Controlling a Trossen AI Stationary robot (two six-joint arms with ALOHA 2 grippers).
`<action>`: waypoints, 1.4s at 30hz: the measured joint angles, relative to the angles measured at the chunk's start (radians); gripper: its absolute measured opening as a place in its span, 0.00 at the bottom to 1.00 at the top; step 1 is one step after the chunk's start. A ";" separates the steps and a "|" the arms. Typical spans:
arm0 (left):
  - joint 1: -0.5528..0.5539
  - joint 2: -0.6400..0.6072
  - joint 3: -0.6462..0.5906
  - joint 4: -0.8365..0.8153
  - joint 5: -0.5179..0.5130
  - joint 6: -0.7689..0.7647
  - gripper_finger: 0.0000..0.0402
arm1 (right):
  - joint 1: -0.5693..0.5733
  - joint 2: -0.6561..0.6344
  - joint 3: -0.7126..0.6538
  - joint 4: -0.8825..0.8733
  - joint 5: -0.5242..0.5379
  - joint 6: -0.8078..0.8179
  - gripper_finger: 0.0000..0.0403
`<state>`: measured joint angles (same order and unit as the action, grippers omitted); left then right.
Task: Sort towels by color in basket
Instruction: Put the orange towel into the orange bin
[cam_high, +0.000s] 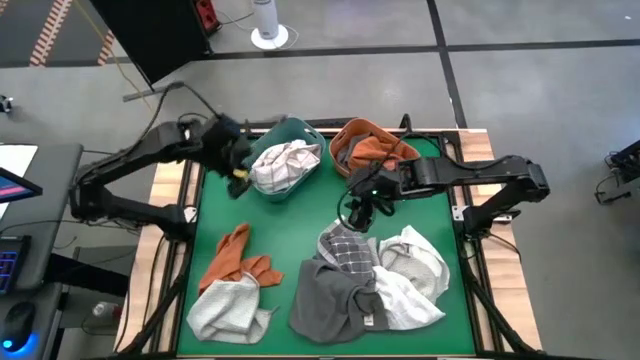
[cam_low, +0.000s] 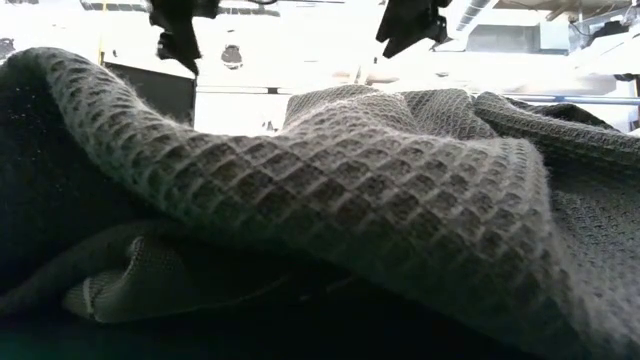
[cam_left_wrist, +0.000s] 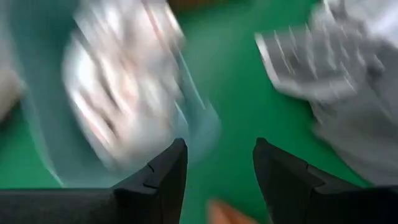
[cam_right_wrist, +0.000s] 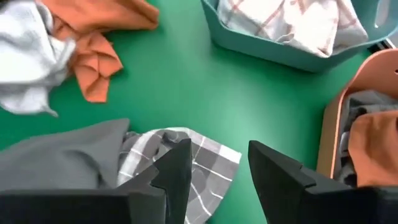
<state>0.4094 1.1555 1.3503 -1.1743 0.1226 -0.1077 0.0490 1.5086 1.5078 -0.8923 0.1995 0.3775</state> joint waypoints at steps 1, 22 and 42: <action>-0.034 -0.006 0.000 -0.056 0.016 -0.056 0.43 | -0.004 0.006 0.000 0.004 0.001 -0.009 0.46; -0.481 0.024 -0.485 0.049 -0.049 -0.772 0.43 | -0.092 -0.147 0.002 0.039 0.095 -0.117 0.46; -0.557 0.008 -0.678 0.351 0.011 -0.805 0.02 | -0.112 -0.289 0.002 0.067 0.095 -0.154 0.46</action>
<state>-0.1481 1.1637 0.6720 -0.8229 0.1334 -0.9131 -0.0626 1.2196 1.5097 -0.8256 0.2947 0.2234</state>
